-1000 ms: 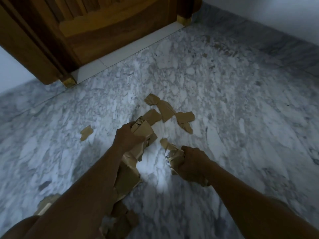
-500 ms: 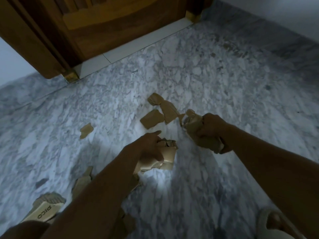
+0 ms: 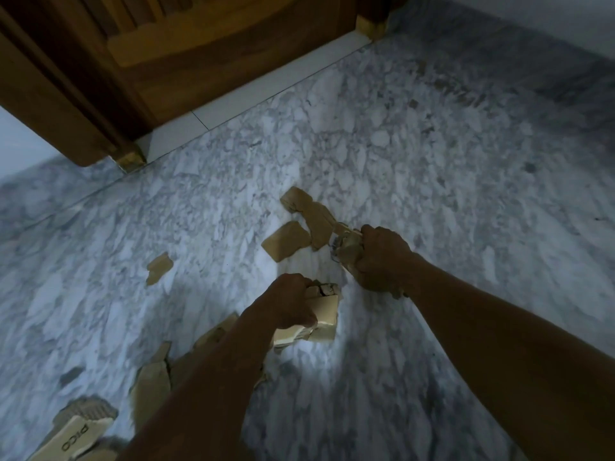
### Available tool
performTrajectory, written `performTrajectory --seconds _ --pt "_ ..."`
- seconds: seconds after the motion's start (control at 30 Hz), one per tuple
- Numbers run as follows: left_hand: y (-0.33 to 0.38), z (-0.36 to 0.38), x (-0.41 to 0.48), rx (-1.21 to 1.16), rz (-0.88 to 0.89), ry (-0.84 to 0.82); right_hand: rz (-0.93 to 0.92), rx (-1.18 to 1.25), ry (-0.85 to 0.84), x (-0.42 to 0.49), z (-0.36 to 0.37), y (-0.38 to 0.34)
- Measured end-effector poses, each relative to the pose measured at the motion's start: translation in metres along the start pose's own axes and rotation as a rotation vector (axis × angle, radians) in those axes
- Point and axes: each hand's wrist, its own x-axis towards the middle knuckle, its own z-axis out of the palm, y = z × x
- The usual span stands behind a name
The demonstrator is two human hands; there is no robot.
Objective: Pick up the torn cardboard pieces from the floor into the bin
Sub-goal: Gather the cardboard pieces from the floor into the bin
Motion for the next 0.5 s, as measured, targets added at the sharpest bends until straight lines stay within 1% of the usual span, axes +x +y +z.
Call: performTrajectory --seconds 0.1,0.17,0.33,0.4,0.5 --pt "-0.002 0.003 -0.001 -0.046 -0.014 -0.017 -0.015 -0.025 0.006 -0.001 0.002 0.002" --pt "-0.002 0.005 -0.001 -0.050 -0.023 -0.026 -0.020 -0.007 0.039 -0.003 0.003 0.002" --pt "0.001 0.006 0.000 0.019 -0.054 -0.030 -0.042 0.147 0.111 -0.016 0.007 0.001" --pt "0.002 0.007 -0.003 0.018 -0.084 -0.038 -0.017 0.177 0.108 -0.022 0.009 0.002" --pt "-0.002 0.011 -0.006 -0.024 -0.117 -0.036 0.083 0.199 0.064 -0.029 0.010 0.008"
